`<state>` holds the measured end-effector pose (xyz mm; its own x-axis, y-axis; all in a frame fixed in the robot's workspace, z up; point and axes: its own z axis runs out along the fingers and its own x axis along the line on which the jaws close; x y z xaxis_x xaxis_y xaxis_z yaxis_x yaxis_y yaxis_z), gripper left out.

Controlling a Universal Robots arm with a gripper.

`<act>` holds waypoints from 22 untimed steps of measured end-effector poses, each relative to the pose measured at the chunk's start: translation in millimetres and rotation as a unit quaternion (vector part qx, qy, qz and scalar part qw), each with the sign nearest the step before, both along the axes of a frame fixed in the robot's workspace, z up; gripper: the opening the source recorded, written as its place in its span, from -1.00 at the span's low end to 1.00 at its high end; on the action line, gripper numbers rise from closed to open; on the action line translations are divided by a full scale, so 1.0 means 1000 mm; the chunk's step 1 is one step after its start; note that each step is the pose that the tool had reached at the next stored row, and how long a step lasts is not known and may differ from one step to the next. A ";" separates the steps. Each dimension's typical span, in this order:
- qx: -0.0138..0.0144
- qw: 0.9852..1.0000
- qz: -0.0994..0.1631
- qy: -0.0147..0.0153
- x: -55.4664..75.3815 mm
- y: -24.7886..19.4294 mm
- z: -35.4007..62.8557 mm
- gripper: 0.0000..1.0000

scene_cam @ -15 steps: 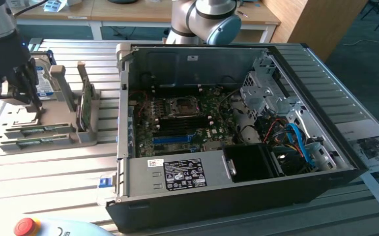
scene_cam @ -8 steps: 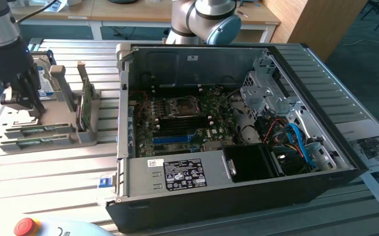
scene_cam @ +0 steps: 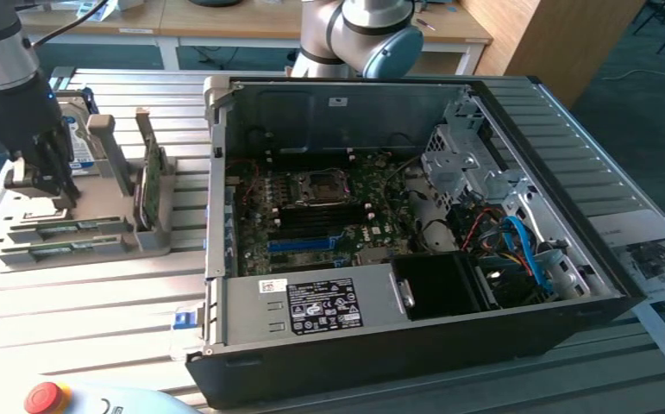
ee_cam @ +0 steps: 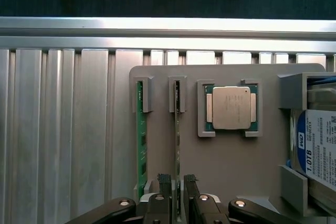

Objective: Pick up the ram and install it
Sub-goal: 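Pick up the ram and move it above insertion slot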

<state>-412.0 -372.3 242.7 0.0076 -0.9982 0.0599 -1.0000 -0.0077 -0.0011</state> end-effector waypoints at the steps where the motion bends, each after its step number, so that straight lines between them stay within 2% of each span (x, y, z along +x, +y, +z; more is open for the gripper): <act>1: 0.000 1.000 0.000 0.000 0.000 0.0000 0.0000 -0.53; 6: 0.000 1.000 0.000 0.000 0.000 -0.0018 -0.0002 -0.53; 22: 0.000 1.000 0.000 0.000 0.000 -0.0252 -0.0001 -0.53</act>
<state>-412.2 -397.5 242.6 0.0077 -0.9982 0.0599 -1.0000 -0.0078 -0.0012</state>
